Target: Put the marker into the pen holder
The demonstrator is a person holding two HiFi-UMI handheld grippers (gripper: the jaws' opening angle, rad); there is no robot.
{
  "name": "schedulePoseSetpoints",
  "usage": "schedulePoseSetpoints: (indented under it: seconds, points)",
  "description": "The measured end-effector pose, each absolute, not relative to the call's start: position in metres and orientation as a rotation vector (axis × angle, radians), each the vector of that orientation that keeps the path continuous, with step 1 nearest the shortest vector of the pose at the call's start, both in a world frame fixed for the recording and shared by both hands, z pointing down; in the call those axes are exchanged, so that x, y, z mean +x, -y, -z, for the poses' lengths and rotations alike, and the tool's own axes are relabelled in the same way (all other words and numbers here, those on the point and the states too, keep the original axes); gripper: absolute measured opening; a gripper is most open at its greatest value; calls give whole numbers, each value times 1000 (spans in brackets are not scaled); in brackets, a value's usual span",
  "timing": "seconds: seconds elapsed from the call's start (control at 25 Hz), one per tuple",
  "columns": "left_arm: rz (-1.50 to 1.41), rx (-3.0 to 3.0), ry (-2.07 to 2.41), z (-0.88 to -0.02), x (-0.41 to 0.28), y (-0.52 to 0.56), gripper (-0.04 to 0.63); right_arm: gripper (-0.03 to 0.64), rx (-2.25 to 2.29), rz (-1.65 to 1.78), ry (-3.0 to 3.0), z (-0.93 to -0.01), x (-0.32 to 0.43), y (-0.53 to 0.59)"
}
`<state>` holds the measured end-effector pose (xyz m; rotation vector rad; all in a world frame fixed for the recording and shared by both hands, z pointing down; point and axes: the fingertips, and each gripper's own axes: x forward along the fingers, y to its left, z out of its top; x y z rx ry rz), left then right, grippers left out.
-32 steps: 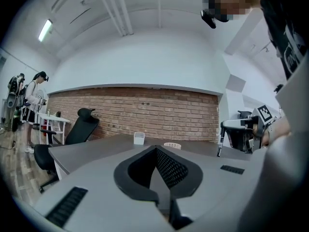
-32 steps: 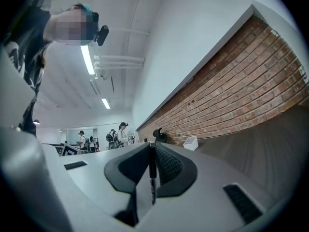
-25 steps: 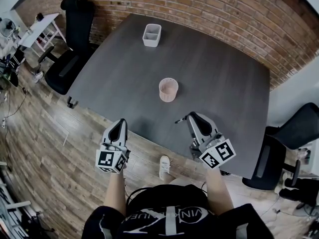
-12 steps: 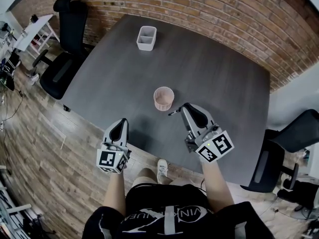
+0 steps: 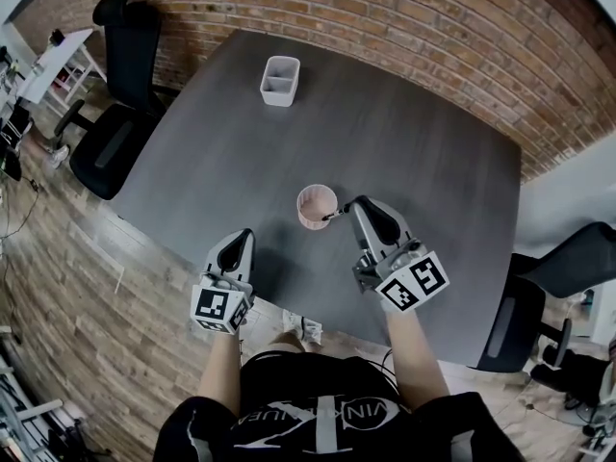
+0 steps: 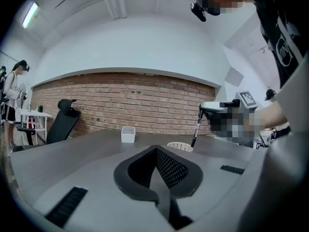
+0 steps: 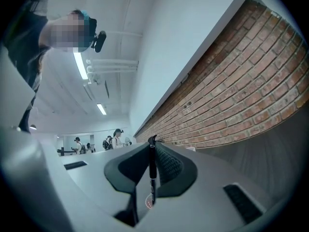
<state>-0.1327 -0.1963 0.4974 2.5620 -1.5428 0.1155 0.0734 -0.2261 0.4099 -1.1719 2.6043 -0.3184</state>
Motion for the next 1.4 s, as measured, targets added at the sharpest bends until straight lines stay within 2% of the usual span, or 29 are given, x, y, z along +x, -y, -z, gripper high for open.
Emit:
schedulePoseSetpoints:
  seconds: [0.68, 0.92, 1.4]
  points:
    - [-128, 2588, 1458, -514, -123, 234, 14, 48, -1251, 438, -2670, -475, 43, 259]
    - [-265, 2616, 1395, -524, -112, 228, 14, 48, -1250, 474, -2670, -490, 34, 263]
    - [-202, 2610, 1405, -525, -114, 230, 14, 48, -1261, 557, -2656, -511, 29, 268]
